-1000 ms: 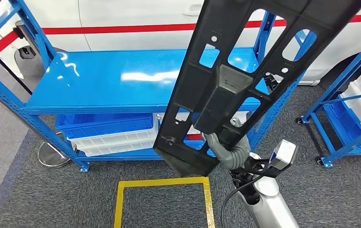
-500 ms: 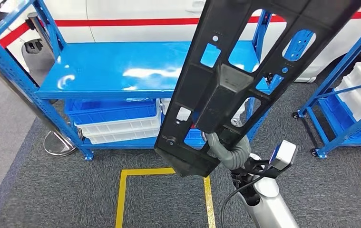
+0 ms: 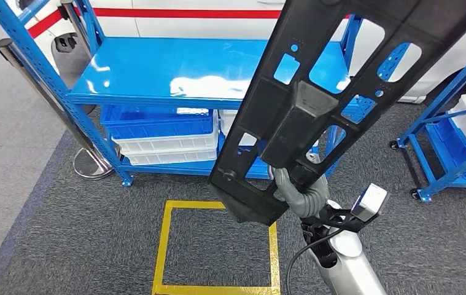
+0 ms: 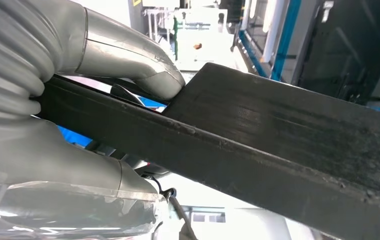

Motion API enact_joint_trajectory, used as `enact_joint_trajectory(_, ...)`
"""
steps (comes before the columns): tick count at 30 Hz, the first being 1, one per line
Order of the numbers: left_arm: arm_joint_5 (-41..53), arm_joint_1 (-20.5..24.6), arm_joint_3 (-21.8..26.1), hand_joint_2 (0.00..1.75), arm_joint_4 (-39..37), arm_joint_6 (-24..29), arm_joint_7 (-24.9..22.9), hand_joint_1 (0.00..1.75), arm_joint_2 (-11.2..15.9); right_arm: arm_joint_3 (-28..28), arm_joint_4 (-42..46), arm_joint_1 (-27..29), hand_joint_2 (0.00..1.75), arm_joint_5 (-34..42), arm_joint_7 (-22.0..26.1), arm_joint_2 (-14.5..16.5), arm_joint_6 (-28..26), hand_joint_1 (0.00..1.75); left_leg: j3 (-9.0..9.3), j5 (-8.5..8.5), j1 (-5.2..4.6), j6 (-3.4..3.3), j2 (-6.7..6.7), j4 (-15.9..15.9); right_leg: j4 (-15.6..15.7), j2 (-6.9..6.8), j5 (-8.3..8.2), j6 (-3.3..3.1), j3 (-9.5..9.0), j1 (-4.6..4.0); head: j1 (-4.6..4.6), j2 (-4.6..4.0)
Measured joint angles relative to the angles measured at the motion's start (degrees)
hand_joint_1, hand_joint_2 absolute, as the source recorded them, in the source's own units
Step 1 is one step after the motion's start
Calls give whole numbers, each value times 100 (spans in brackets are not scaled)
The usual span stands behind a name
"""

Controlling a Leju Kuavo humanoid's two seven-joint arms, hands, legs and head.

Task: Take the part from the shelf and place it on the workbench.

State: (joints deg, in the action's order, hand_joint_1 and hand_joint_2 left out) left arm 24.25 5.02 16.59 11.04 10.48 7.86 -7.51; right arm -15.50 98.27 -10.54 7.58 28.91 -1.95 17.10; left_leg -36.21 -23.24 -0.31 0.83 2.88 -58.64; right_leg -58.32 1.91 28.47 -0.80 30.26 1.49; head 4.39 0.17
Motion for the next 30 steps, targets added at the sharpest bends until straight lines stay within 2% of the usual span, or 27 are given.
enact_joint_trajectory(2,8,-8,0,0,0,2,-14,0,1,0,47,28,175,-20,3,1,-22,175,-208,-319,29,69,-139,-484,16,-134,-33,-62,19,9,1,0)
enact_joint_trajectory(4,12,-14,0,0,0,3,-16,0,1,0,76,56,175,-27,3,1,-44,175,-506,-679,75,135,-194,-1236,11,-269,-44,-82,47,-3,2,0)
enact_joint_trajectory(5,12,-24,0,0,0,3,-17,0,1,0,79,66,175,-32,2,1,-49,175,-587,-744,94,161,-206,-1479,8,-337,-46,-81,57,-6,1,0)
enact_joint_trajectory(6,11,-37,1,0,0,3,-18,0,2,0,79,73,175,-36,2,1,-49,175,-571,-702,110,178,-223,-1522,4,-401,-46,-77,62,-6,1,0)
enact_joint_trajectory(7,10,-48,1,0,0,3,-18,0,2,0,81,77,175,-40,1,1,-49,175,-441,-561,120,186,-253,-1331,2,-463,-43,-69,61,-5,2,0)
enact_joint_trajectory(8,7,-54,2,0,0,4,-19,0,3,0,85,77,175,-42,1,1,-49,175,-225,-368,125,183,-312,-958,0,-521,-37,-57,53,-4,2,0)
enact_joint_trajectory(10,1,-51,4,0,0,7,-19,0,3,0,100,75,175,-42,1,1,-49,175,186,-153,81,125,-506,-218,4,-621,-25,-13,45,-16,2,0)
enact_joint_trajectory(11,3,-48,4,0,0,8,-19,0,3,0,107,75,175,-47,1,1,-49,175,286,-131,49,79,-577,-14,6,-666,-23,18,43,-24,1,0)
enact_joint_trajectory(12,7,-49,4,0,0,7,-19,0,3,0,113,76,175,-55,1,1,-49,175,310,-160,15,28,-602,62,11,-709,-23,52,45,-31,1,0)
enact_joint_trajectory(14,16,-61,4,0,0,6,-26,0,4,0,128,77,175,-75,2,1,-50,175,291,-143,12,-67,-518,119,20,-792,-11,124,36,-32,1,0)
enact_joint_trajectory(15,19,-66,4,0,0,5,-30,0,3,0,136,75,175,-81,3,1,-54,175,303,-126,24,-112,-465,162,-10,-749,25,155,40,-27,0,0)
enact_joint_trajectory(16,23,-66,4,0,0,5,-36,0,3,1,146,74,175,-84,7,0,-57,175,319,-102,40,-154,-415,203,-131,-644,117,172,91,-22,0,0)
enact_joint_trajectory(17,28,-60,4,0,0,5,-40,0,1,2,153,77,175,-85,13,-1,-63,175,337,-83,55,-189,-364,239,-380,-501,266,180,208,-18,0,0)
enact_joint_trajectory(18,33,-52,4,0,0,4,-43,0,-1,3,156,86,175,-85,18,-2,-70,175,340,-77,45,-207,-312,247,-735,-348,438,174,385,-15,-1,0)
enact_joint_trajectory(19,38,-44,4,0,0,3,-47,0,-2,4,157,103,175,-85,22,-3,-77,175,337,-76,40,-220,-253,244,-1137,-260,599,167,598,-16,0,0)
enact_joint_trajectory(20,41,-42,4,0,0,2,-49,0,-4,4,157,122,175,-85,23,-3,-85,175,335,-79,35,-226,-187,236,-1457,-221,680,168,777,-18,0,0)
enact_joint_trajectory(21,44,-45,5,0,0,1,-52,0,-5,5,156,139,175,-85,23,-4,-92,175,334,-85,32,-227,-115,222,-1599,-207,649,170,878,-17,-1,0)
enact_joint_trajectory(22,45,-48,5,0,0,1,-56,0,-5,8,156,149,175,-84,23,-5,-97,175,334,-94,32,-222,-41,200,-1524,-199,507,170,878,-14,-1,0)
enact_joint_trajectory(23,47,-51,6,0,0,1,-60,0,-6,12,157,152,175,-82,23,-7,-100,175,334,-110,36,-209,35,168,-1240,-174,278,168,776,-8,-1,0)
enact_joint_trajectory(24,48,-52,7,0,0,1,-63,0,-7,16,157,151,175,-80,23,-9,-102,175,323,-132,42,-189,106,126,-869,-83,59,165,633,7,-1,0)
enact_joint_trajectory(25,50,-46,7,0,0,1,-66,0,-8,19,159,153,175,-79,23,-10,-102,175,294,-159,36,-162,172,63,-525,41,-90,166,500,24,-1,0)
enact_joint_trajectory(26,52,-38,7,0,0,2,-70,0,-8,19,163,157,175,-79,22,-10,-101,175,255,-177,36,-132,231,15,-303,149,-165,165,418,39,0,0)
enact_joint_trajectory(27,54,-35,7,0,0,3,-77,0,-8,19,168,162,175,-78,21,-10,-101,175,212,-187,38,-103,284,-20,-211,227,-163,158,391,42,1,0)
enact_joint_trajectory(29,57,-46,9,0,0,10,-93,0,-3,19,179,162,175,-76,19,-7,-101,175,158,-177,56,-38,384,-26,-203,172,-149,111,396,31,1,0)
enact_joint_trajectory(30,52,-60,12,0,0,19,-102,0,-1,20,187,155,175,-75,17,-4,-104,175,145,-187,56,-6,342,-43,-186,115,-154,76,385,31,2,0)
